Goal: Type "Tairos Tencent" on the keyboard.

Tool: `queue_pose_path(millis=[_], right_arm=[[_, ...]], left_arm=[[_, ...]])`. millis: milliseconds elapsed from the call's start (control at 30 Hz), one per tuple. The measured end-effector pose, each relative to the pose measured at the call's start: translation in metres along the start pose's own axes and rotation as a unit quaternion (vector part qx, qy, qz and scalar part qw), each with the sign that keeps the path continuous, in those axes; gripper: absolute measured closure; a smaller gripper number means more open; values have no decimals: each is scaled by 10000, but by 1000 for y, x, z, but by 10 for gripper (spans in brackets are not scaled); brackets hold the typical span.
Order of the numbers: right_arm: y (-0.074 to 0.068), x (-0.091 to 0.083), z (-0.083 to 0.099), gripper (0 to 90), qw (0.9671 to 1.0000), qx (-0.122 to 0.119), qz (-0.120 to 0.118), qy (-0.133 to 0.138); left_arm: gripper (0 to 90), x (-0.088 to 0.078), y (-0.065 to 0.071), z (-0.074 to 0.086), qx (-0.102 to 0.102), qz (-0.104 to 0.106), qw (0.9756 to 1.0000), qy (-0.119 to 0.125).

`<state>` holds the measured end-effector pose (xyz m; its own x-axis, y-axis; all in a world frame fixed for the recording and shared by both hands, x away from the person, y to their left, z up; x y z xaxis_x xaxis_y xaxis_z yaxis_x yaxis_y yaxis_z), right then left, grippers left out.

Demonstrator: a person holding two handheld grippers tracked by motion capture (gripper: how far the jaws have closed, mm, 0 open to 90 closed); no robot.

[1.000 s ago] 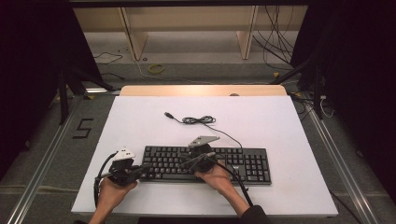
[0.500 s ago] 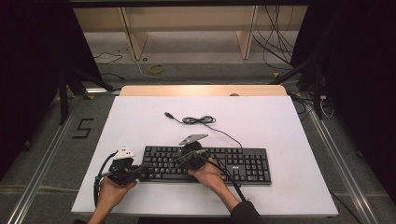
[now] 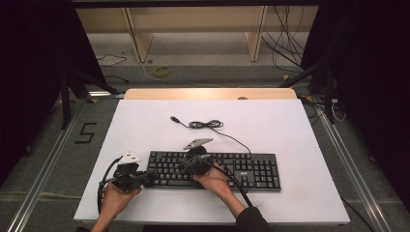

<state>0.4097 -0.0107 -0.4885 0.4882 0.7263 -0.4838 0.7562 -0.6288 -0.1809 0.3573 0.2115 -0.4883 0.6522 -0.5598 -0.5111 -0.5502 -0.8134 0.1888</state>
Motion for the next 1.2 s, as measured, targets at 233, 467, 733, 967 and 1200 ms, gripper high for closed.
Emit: queue_pose_path(millis=[233,467,733,967,1200], right_arm=[[1,1,0,900,10000,16,9,-20],[1,2,1,900,10000,6,16,-45],[0,3,3,900,9999,-26,48,-88],[1,-2,0,900,9999,147,19,30],[1,-5,-2,900,9998,167,31,100]], left_arm=[[893,3,0,1,0,-12,10000,-40],[894,3,-1,2,10,12,10000,-91],[896,4,-2,2,23,20,9999,-156],[869,2,1,-1,-24,31,9999,146],[866,1,3,-3,16,80,9997,250]])
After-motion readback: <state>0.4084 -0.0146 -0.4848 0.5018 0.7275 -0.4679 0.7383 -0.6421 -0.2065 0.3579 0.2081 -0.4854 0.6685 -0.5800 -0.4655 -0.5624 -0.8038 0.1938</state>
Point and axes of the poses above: each handheld gripper's, and its own axes: x roughly forward along the jaws, z roughly out of its underside, y roughly to its right, the point moved 2 cm from there along x, roughly forward along the jaws, and after that the axes turned 14 degrees about y, right-handed, at the moved point
